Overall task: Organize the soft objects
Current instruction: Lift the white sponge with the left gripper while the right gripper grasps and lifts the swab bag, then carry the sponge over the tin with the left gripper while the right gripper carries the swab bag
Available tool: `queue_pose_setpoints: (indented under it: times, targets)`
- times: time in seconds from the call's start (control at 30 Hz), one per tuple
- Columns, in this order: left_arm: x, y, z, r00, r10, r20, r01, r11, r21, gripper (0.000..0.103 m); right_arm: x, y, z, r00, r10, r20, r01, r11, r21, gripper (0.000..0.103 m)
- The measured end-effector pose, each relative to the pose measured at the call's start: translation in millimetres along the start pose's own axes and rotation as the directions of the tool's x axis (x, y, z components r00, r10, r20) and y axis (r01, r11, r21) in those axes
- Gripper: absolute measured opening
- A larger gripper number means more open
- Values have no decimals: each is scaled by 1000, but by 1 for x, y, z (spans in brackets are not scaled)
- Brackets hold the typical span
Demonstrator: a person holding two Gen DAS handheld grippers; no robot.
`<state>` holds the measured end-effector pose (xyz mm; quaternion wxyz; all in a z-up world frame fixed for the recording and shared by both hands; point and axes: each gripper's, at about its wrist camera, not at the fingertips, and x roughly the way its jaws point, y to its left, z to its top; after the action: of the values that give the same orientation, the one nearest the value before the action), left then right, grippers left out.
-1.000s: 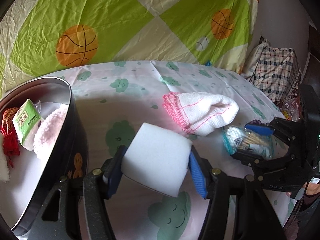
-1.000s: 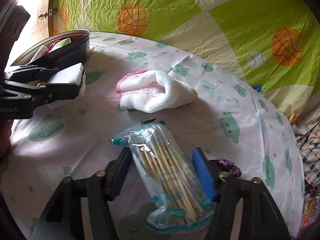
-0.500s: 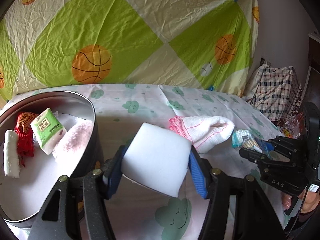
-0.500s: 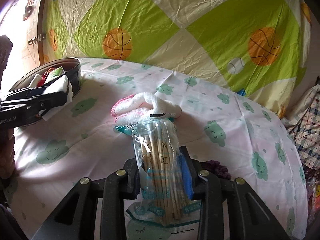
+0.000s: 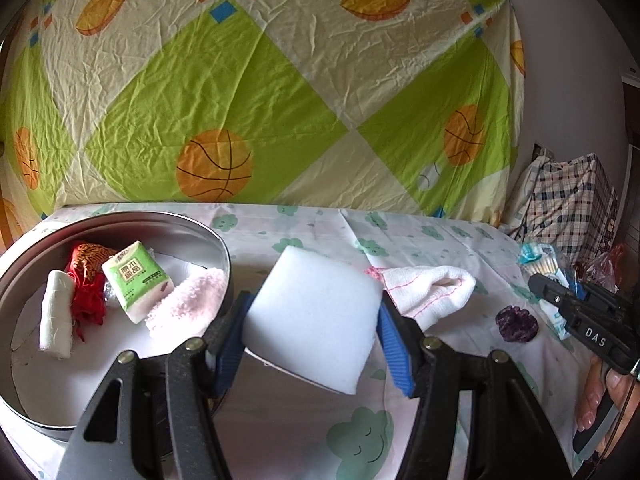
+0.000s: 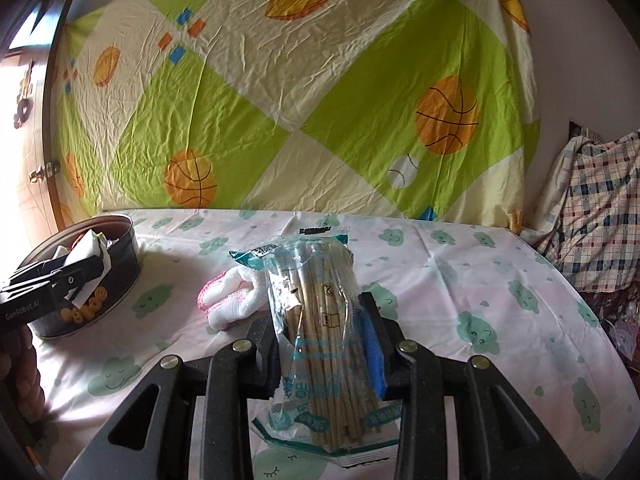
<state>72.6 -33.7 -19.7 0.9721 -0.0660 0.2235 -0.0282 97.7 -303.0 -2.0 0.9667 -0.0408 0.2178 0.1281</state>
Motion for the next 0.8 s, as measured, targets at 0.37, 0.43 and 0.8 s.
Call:
queue_pose_setpoints:
  times: [0.37, 0.43, 0.8]
  targets:
    - [-13, 9, -1, 997, 42, 68, -40, 999, -37, 60, -11, 10, 1, 995, 24, 94, -31, 996, 82, 36]
    - [-14, 11, -1, 996, 45, 73, -42, 998, -45, 60, -12, 14, 2, 994, 32, 105, -42, 995, 91, 36]
    - [-24, 16, -3, 993, 62, 105, -55, 996, -68, 60, -16, 36, 0, 988, 65, 141, -81, 991, 107, 36]
